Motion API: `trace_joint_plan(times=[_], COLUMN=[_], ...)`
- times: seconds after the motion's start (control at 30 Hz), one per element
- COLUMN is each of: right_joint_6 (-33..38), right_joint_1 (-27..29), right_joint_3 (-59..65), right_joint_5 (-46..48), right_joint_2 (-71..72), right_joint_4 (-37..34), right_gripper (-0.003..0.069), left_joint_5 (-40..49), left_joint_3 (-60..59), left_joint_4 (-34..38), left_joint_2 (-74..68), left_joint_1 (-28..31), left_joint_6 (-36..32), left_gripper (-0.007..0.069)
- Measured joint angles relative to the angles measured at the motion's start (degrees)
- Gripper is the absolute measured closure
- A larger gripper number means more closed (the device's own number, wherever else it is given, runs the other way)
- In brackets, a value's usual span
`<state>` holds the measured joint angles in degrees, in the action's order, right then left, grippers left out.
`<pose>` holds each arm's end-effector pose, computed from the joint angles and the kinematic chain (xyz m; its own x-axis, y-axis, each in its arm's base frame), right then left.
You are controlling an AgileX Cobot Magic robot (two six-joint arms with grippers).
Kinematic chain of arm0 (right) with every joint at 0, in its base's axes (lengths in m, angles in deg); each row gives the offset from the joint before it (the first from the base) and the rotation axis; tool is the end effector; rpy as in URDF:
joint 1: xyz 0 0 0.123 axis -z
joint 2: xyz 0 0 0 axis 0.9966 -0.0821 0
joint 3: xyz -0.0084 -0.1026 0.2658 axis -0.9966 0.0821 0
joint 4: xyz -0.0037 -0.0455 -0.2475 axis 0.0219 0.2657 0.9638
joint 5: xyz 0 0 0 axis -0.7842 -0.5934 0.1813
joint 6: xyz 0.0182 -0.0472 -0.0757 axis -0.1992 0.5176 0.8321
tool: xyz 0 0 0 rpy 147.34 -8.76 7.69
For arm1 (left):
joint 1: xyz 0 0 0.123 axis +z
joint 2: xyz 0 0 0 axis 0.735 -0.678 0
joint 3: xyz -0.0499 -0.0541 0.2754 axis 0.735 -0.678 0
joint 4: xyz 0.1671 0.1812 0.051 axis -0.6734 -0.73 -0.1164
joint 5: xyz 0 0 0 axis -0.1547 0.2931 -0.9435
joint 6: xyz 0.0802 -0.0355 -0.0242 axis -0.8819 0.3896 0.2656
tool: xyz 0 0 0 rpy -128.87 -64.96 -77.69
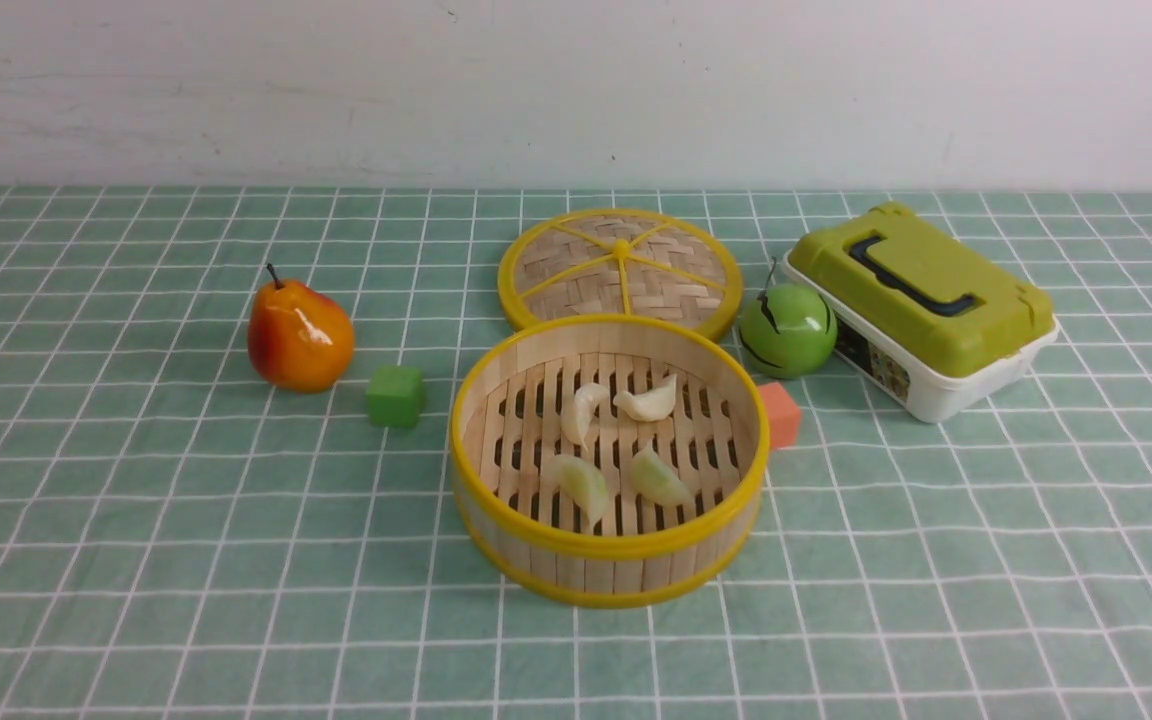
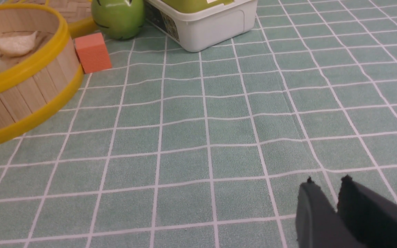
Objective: Put the dumplings into the steamer on the table with the blue tablecloth.
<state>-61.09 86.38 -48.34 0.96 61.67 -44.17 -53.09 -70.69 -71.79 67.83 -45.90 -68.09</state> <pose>0.0523 -0.0003 0.1734 -0.2911 0.1329 -0.9474 0.0484 0.9911 0.1241 0.0529 0.0014 0.1709 -0.2765 -0.2453 -0.9292 -0.0931 0.9692 -0.2281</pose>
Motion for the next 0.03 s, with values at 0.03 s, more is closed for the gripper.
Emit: trace_joint_plan(times=[0.03], right_joint_6=[0.00], right_joint_1=[0.00], right_joint_3=[0.00], right_joint_5=[0.00], right_joint_2=[0.00], right_joint_4=[0.00], right_gripper=[0.0545], left_joint_5=[0.00], left_joint_3=[0.00], left_joint_4=[0.00], left_joint_2=[0.00], left_joint_1=[0.00], left_joint_6=[0.00], left_gripper=[0.0622])
